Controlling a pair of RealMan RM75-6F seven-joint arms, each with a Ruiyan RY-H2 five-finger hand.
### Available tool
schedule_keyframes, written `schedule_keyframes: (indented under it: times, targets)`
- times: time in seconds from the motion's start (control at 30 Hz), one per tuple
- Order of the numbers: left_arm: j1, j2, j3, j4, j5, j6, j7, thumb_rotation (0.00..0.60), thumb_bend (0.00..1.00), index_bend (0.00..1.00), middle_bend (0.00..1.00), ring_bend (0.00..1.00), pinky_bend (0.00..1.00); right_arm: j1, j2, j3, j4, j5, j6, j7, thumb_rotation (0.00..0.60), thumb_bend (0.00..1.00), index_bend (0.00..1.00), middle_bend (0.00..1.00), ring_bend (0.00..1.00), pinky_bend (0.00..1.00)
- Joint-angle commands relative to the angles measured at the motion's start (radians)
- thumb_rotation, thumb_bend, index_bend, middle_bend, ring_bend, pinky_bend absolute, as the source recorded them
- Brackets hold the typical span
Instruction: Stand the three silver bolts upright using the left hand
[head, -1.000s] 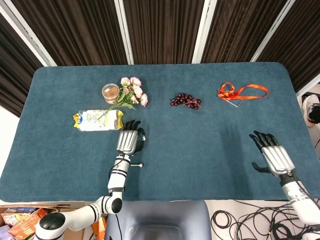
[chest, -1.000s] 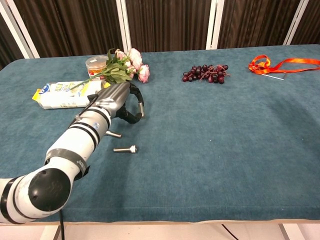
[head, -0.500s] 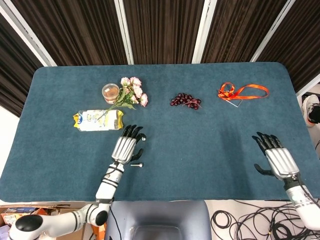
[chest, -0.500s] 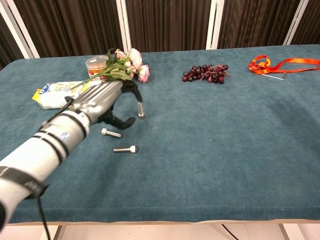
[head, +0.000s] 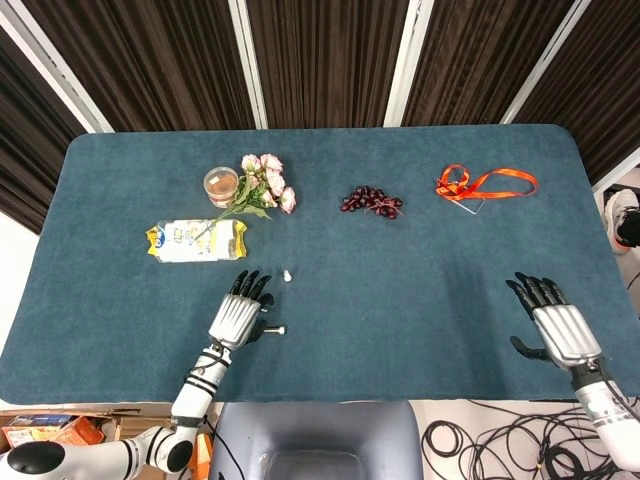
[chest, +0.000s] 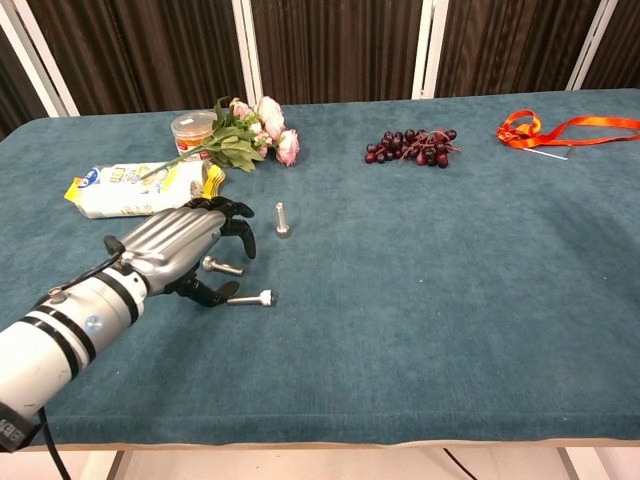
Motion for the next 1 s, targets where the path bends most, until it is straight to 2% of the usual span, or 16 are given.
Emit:
schedule_keyframes:
  times: [0.03,0.37,1.0]
  targets:
    - [-0.003,-0.013,-0.011,0.026,0.001,-0.009,-0.011,0.600,0.37,0.43,0.11,0.03,0.06,0.001,0.001,0.001,-0.004,0.000,-0.002,-0.004,0.600,0.24,0.00,0.00,0.00,0.00]
    - [-0.003,-0.016,-0.035,0.056,-0.009,-0.027,-0.023,0.600,0.37,0.49,0.11,0.03,0.06,0.008,-0.006,0.007,-0.010,0.014,-0.021,-0.019,0.600,0.24,0.00,0.00,0.00,0.00]
    - [-0.012,-0.044,-0.049,0.097,-0.004,-0.053,-0.047,0.600,0.37,0.53,0.12,0.03,0.06,0.013,-0.004,0.012,-0.023,0.030,-0.039,-0.031,0.600,0.24,0.00,0.00,0.00,0.00]
